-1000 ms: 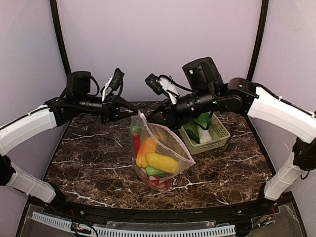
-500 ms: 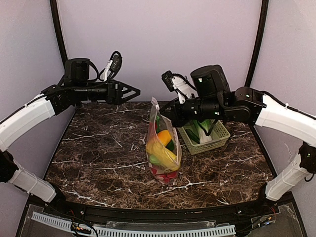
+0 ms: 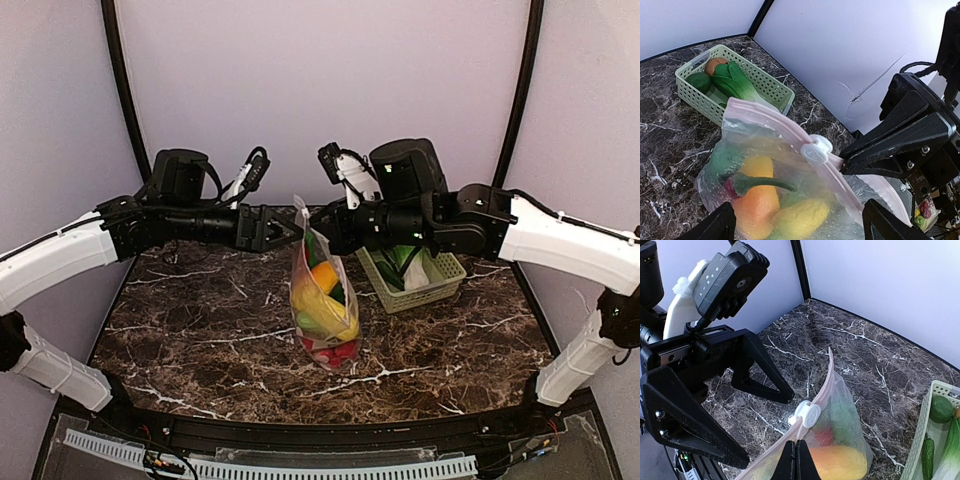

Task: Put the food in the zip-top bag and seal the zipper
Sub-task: Adjust the zipper food storage bag at the center of the board.

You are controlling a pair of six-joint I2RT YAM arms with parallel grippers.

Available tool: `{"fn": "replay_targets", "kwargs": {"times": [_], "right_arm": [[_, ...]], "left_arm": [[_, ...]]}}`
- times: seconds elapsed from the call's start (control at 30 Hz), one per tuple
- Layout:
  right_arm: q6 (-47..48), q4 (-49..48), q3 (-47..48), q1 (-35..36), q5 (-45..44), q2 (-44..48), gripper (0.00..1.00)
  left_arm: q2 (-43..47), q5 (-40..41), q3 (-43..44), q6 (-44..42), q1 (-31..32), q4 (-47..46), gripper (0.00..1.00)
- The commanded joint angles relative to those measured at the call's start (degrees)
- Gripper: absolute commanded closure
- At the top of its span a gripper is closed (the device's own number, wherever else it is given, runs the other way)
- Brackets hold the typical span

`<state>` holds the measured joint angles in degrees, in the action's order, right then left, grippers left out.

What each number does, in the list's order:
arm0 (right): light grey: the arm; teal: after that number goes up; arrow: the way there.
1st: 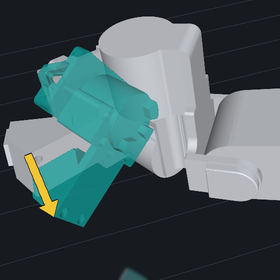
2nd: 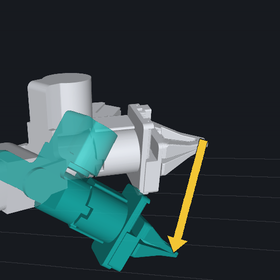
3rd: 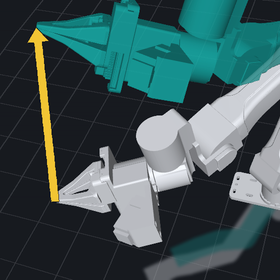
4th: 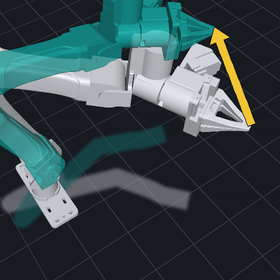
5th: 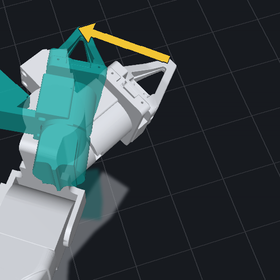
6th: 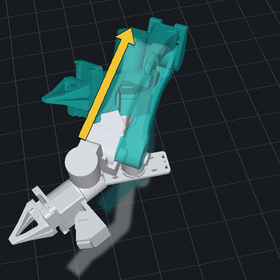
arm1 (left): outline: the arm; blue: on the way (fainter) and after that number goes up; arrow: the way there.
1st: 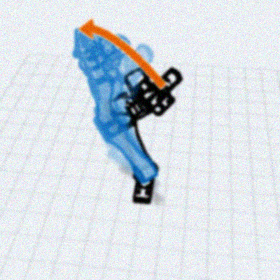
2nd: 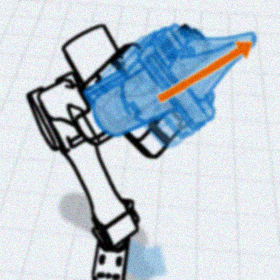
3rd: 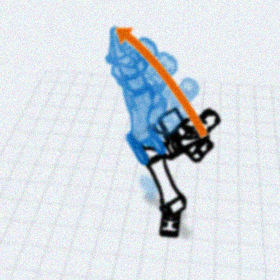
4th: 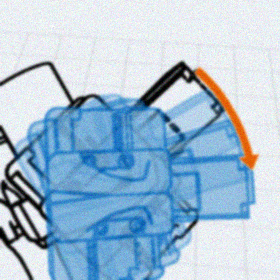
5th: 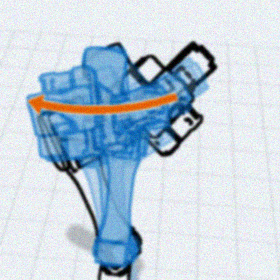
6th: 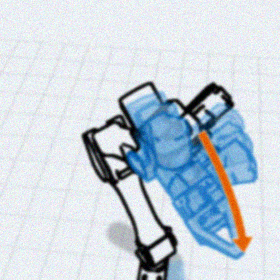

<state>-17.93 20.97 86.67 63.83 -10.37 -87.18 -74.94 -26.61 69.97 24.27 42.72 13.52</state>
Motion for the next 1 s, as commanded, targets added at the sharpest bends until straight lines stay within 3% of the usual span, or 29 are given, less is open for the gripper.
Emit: {"fn": "replay_targets", "kwargs": {"times": [0.0,0.3,0.63,0.97], "right_arm": [[-0.61,-4.1,-0.01,0.82,-0.97,0.44,1.0],[0.12,-2.45,1.22,1.7,-2.97,-0.91,1.0],[0.69,-0.17,3.56,2.16,-5.56,-3.33,1.0],[-1.06,-3.74,3.24,2.26,-1.65,-2.95,1.0]], "left_arm": [[-0.4,0.45,0.62,1.75,0.83,-0.22,0.12],[-2.56,-0.36,2.64,2.32,1.42,-0.33,0.22],[-2.73,-0.91,4.64,5.21,1.87,-0.15,0.19],[-3.47,0.73,4.99,5.37,1.9,2.24,0.27]]}}
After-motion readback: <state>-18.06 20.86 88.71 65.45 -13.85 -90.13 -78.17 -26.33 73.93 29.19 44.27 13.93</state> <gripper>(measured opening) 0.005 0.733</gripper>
